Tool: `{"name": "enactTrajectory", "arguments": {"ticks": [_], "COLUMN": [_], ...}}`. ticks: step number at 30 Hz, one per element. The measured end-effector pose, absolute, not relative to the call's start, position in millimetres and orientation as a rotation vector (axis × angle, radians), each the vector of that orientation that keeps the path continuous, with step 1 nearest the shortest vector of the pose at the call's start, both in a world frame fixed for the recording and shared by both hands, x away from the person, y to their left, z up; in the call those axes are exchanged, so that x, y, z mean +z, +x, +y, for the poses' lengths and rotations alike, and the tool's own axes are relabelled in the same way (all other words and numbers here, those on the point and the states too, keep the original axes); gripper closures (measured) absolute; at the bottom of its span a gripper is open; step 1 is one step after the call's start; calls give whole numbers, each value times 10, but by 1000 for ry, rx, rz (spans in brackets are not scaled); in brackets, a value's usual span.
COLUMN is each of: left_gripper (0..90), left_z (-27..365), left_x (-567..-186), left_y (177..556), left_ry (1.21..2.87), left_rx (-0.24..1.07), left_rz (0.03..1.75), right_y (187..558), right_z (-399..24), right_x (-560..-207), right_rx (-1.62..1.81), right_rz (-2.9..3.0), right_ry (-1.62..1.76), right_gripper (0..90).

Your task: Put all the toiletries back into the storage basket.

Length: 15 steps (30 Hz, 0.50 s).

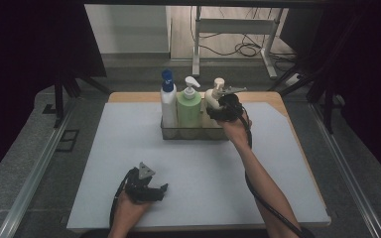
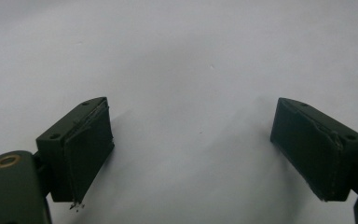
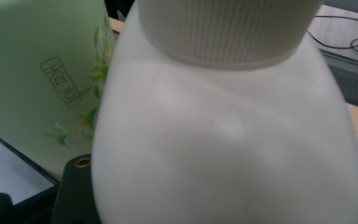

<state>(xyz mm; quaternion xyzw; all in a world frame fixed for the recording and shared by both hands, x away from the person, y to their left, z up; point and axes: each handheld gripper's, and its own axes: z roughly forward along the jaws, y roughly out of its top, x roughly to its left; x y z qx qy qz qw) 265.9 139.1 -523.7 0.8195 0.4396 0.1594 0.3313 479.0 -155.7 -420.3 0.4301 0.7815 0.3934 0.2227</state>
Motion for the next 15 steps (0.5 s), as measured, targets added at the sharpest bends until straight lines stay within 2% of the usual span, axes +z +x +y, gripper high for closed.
{"name": "enactTrajectory", "arguments": {"ticks": [7,13,15], "left_gripper": [124,124,124], "left_z": [1390,1391,1391], "left_x": [-5237,-5237,-5237], "left_y": [2659,2659,2659], "left_ry": [2142,2142,2141], "left_rx": [417,417,417], "left_rz": [1149,1149,1149], "right_y": [4792,4803,4795], "right_z": [-1578,-1572,-1578], "right_x": [-4207,-4218,-4222], "right_rx": [1109,1112,1115], "right_rz": [2164,2164,2161], "right_ry": [1187,1188,1184], "right_gripper": [356,213,190]}}
